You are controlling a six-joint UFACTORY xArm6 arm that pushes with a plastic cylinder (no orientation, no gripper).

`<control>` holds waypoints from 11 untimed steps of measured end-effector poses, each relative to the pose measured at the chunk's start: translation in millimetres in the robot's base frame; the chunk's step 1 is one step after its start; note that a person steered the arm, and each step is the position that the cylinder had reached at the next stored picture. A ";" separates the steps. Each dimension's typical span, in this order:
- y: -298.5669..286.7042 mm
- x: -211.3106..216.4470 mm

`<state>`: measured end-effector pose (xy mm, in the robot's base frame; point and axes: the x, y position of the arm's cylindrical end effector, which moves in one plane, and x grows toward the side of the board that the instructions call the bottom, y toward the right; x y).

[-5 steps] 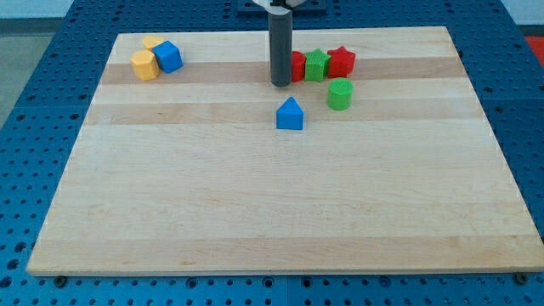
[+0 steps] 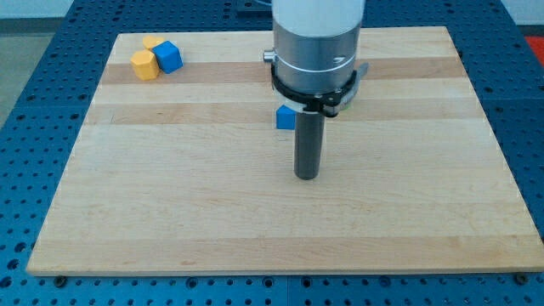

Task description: Move the green circle into the green star

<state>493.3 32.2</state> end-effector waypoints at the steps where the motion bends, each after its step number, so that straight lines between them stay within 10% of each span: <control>1: -0.6 -16.1; 6: -36.6 -194.4; 10: 7.0 3.1; 11: 106.6 -33.9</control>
